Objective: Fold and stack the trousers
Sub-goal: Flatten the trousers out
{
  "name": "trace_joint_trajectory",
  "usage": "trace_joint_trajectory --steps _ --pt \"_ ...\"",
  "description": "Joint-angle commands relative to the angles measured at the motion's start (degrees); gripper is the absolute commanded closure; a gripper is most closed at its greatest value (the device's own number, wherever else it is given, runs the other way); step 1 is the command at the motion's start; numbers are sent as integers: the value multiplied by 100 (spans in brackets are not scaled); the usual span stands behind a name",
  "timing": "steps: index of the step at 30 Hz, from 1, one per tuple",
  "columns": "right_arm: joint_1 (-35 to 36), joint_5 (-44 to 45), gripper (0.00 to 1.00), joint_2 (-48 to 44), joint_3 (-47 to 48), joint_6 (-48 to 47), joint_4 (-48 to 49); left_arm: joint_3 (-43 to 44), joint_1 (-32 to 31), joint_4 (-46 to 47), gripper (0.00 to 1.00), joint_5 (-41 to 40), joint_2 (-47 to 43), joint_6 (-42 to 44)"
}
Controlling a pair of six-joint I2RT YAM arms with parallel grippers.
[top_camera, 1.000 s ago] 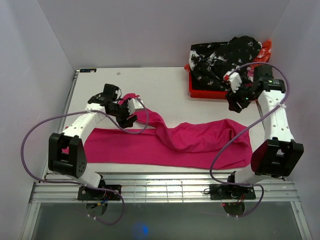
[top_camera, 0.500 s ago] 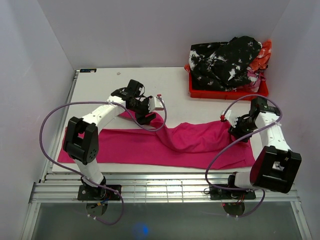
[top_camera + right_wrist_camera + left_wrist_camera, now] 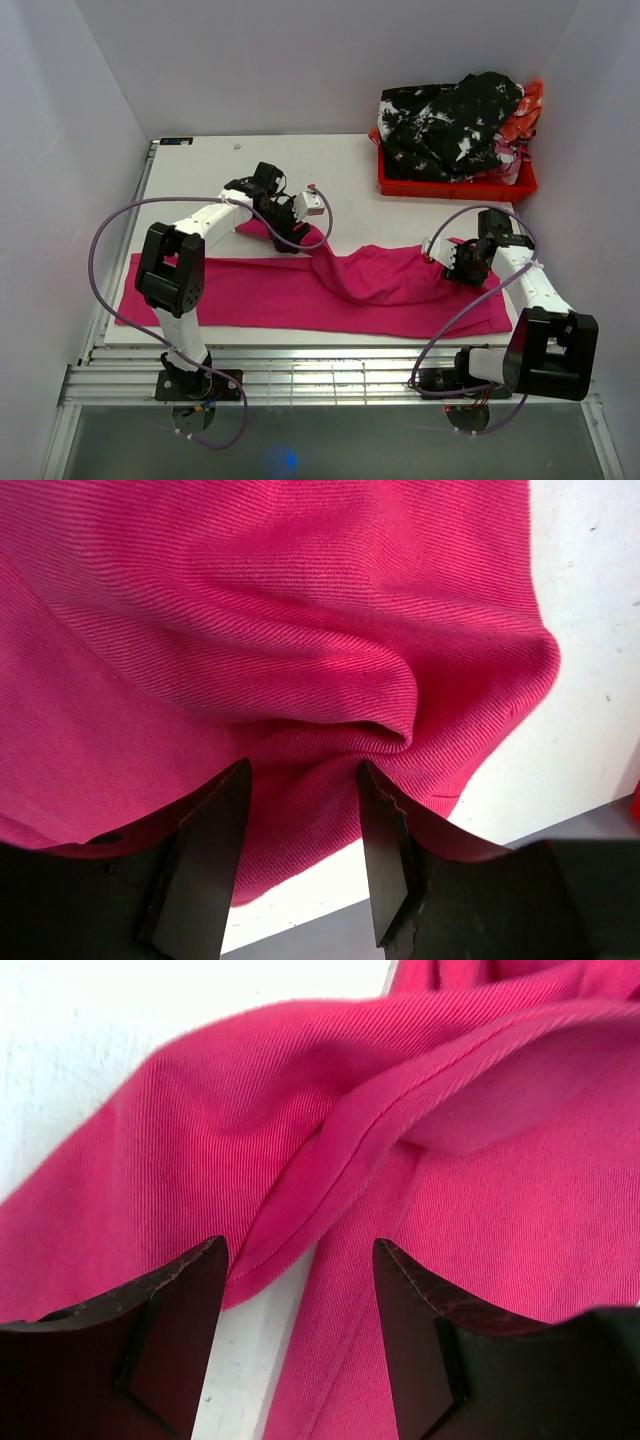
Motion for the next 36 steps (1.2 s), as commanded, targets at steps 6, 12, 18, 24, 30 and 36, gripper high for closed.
trace_joint_trajectory --steps 6,12,18,24,30,36 --pt "56 351 48 480 21 -171 779 -205 178 -96 27 395 -209 545" --pt "100 466 71 674 82 74 1069 -135 169 449 27 341 -77 405" --pt "100 299 92 744 618 400 640 111 11 467 33 333 300 519" --pt "-41 -52 92 472 1127 672 349 111 63 239 84 219 213 484" --pt "-445 -369 92 287 1435 769 6 164 624 -122 100 535 -427 -69" --pt "-998 -720 92 428 1848 918 -319 436 1388 -631 100 807 -745 -614"
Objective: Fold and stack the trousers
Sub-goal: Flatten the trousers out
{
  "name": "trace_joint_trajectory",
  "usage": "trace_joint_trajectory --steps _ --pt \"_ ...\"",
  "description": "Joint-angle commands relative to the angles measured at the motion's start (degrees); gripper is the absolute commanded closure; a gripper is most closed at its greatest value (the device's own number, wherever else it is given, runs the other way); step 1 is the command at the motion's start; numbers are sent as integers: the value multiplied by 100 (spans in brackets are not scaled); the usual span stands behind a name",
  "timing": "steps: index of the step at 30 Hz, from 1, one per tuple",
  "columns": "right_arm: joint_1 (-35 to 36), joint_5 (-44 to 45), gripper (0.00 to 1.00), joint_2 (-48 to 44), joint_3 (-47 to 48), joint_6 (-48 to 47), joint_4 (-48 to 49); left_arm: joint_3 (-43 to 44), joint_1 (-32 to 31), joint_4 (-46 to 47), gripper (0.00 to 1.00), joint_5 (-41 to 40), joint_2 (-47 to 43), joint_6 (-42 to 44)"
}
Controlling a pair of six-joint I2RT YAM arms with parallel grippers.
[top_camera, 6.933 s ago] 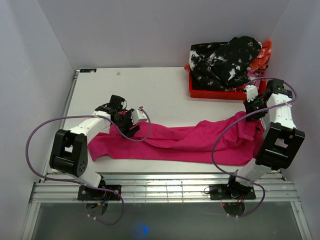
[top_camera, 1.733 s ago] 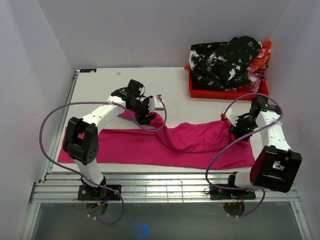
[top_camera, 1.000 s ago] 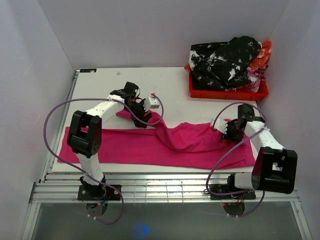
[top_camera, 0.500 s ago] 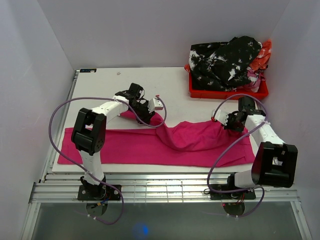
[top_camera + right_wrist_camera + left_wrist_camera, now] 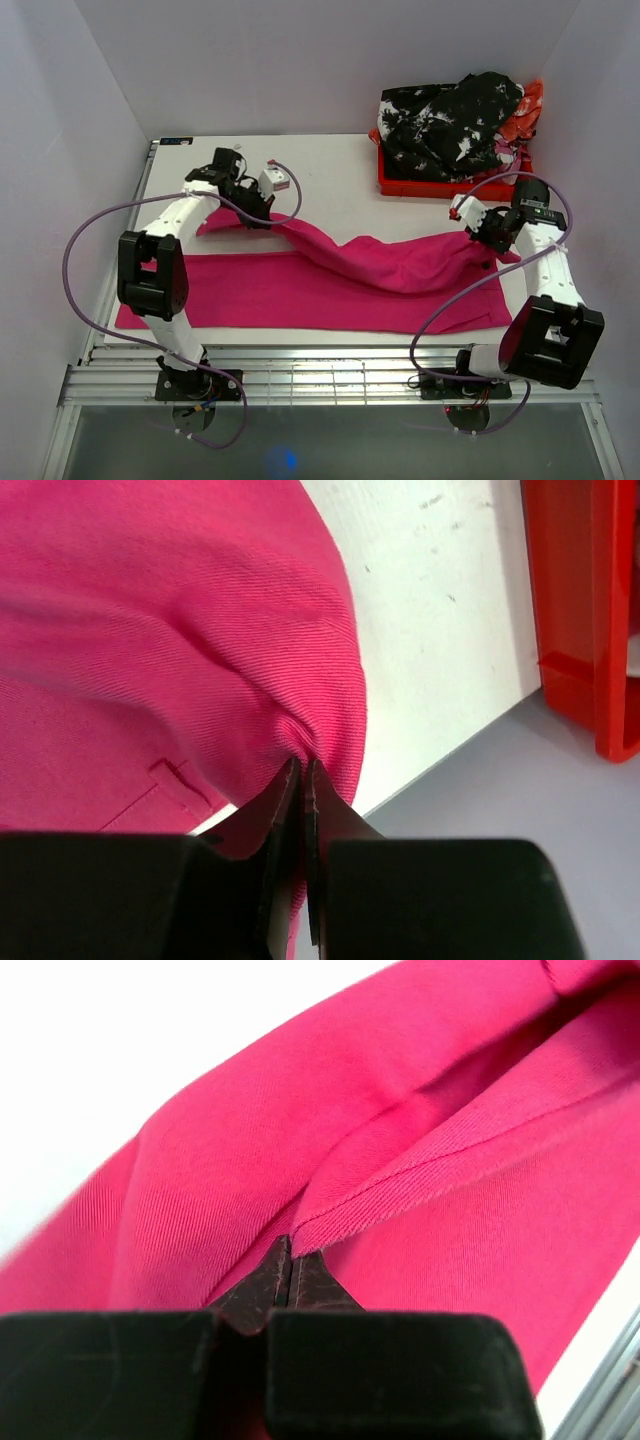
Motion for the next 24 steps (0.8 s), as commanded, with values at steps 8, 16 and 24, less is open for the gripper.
trace_joint_trajectory --steps 8,16,24 --pt "-709 -606 92 1135 1404 674 -599 1485 1092 -586 100 630 366 -1743" --pt "-682 -440 92 2895 2434 2044 -416 3799 1154 -840 99 385 2864 -3477" --pt "-647 -123 10 2817 3163 3030 -342 4196 1198 -550 19 -423 3043 -3383"
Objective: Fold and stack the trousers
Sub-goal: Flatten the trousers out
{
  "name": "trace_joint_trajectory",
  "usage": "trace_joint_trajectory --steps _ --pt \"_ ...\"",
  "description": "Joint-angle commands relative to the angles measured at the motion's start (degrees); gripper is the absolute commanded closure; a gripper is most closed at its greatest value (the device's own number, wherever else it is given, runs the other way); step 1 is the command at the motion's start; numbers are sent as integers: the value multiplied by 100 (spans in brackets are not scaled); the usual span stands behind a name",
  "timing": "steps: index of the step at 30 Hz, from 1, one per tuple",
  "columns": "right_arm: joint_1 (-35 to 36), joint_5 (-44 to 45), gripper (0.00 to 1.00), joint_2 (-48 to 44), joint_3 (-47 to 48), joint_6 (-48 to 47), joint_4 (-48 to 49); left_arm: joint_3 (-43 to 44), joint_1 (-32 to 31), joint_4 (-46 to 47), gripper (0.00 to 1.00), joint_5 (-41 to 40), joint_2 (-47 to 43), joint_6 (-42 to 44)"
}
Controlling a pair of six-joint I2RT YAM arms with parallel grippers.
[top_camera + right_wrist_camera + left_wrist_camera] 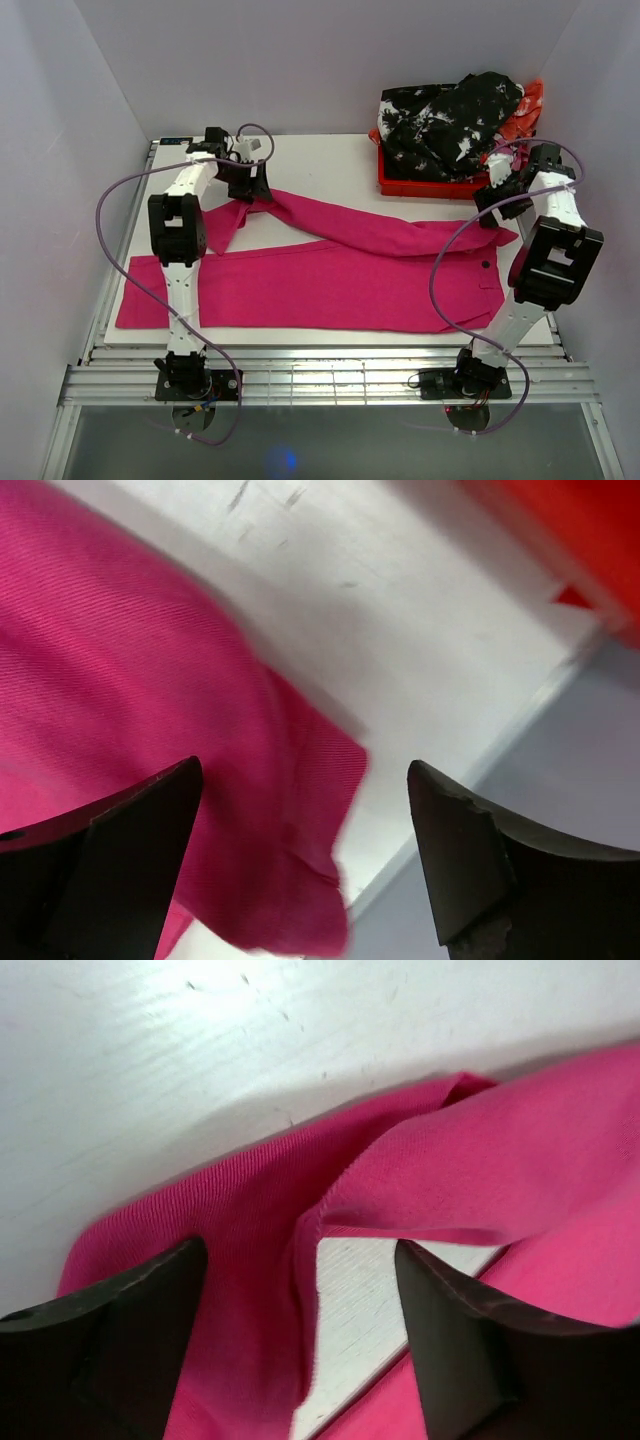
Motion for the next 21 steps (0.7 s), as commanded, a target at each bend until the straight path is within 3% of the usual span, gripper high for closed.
trace_joint_trajectory --steps 1,2,4,11,16,21 --pt "-7 30 11 -387 604 283 -201 186 90 163 9 -775 -778 151" --pt "-7 -49 10 -658 622 151 -360 133 116 -12 2 -818 -946 431" --pt "-7 -93 11 -975 491 -182 -834 -60 230 -197 2 -1072 -1314 740" --pt "256 3 23 -2338 -1151 -1449 -1960 -2326 1091 -821 2 -1224 -3143 2155" --pt "643 293 27 -2691 -2698 -1423 -1418 -4259 1329 -849 9 -1205 -3996 2876" --pt "705 978 33 -2805 -3903 -1581 -591 -6106 1364 -24 16 -1732 -4656 3167"
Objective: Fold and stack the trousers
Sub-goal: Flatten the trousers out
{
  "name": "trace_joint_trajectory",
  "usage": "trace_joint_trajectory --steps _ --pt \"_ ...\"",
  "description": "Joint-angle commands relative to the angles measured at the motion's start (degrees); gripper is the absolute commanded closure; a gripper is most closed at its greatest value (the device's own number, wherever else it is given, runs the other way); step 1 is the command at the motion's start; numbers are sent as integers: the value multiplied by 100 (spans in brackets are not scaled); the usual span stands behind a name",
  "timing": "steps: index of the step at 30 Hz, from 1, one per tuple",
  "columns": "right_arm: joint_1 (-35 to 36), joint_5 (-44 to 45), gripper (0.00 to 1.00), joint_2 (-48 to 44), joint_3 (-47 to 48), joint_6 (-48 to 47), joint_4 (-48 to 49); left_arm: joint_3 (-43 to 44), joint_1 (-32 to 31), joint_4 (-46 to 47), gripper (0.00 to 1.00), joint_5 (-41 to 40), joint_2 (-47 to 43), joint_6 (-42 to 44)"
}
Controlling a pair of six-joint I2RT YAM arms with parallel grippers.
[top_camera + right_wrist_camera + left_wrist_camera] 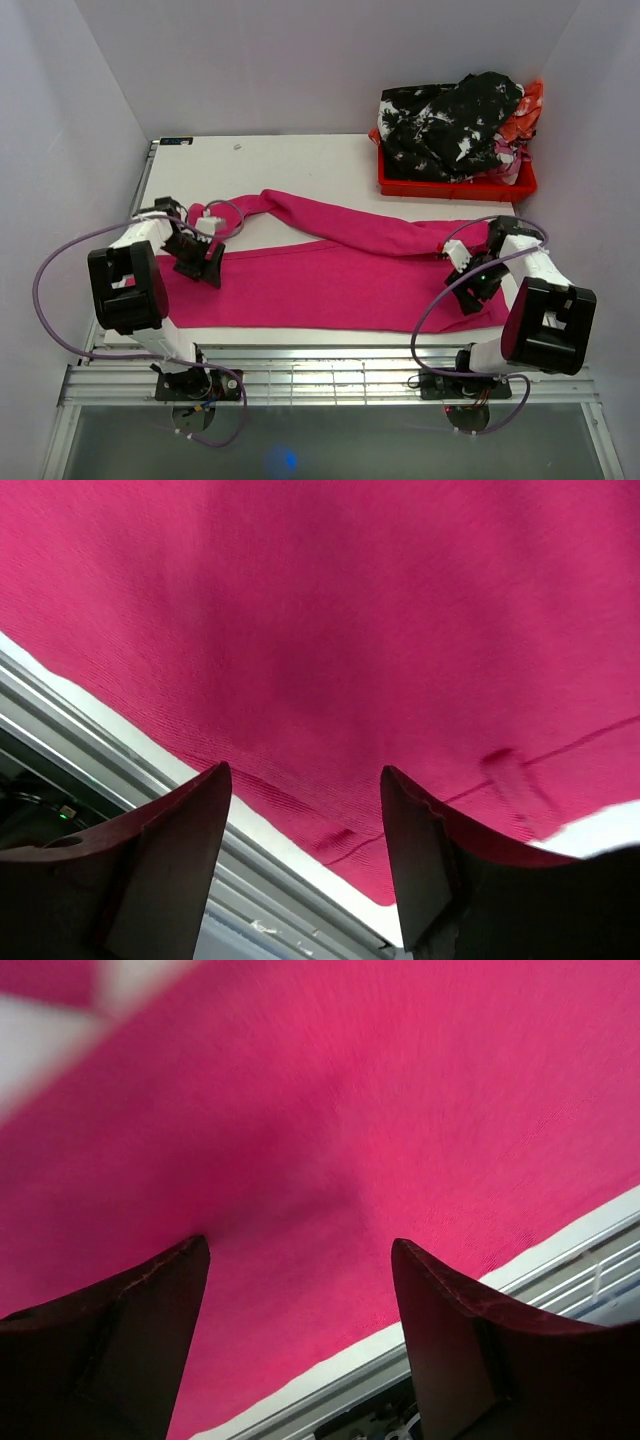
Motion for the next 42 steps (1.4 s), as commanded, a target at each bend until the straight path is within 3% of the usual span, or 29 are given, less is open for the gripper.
trace_joint_trajectory --steps 1,7,12,15,17,21,25,30,35,37,41,42 --pt "-5 620 33 -200 -581 -477 699 -883 -32 482 17 -386 -527 570" --pt "-136 1631 37 -788 -1943 -1215 1518 -2174 11 914 24 -817 -1080 983" --pt "-602 1869 38 -1246 -2130 -1761 1474 -2757 38 782 26 -958 -1740 1414" --pt "-682 1519 39 -1457 -1563 -1771 1107 -2328 73 440 22 -354 -2197 1389" --pt "-647 738 39 -1405 -1008 -1560 658 -1655 73 404 20 226 -2286 1109" --pt "-533 -230 39 -870 826 -648 244 -502 64 728 13 869 -1787 186" --pt "151 -618 38 -693 1517 -14 594 19 -6 1483 8 827 -1039 -342" --pt "1442 -101 35 -587 1316 436 1787 468 -102 1985 5 580 -72 -659" --pt "2516 305 31 -139 1384 839 2396 434 -453 2486 3 343 307 -467" --pt "2797 331 30 80 1526 980 2519 284 -603 2897 4 -233 377 -308" --pt "3027 305 28 344 1894 1244 2608 423 -735 3147 20 -912 824 -194" --pt "3036 287 28 353 1921 1262 2643 581 -735 3059 42 -984 895 -168"
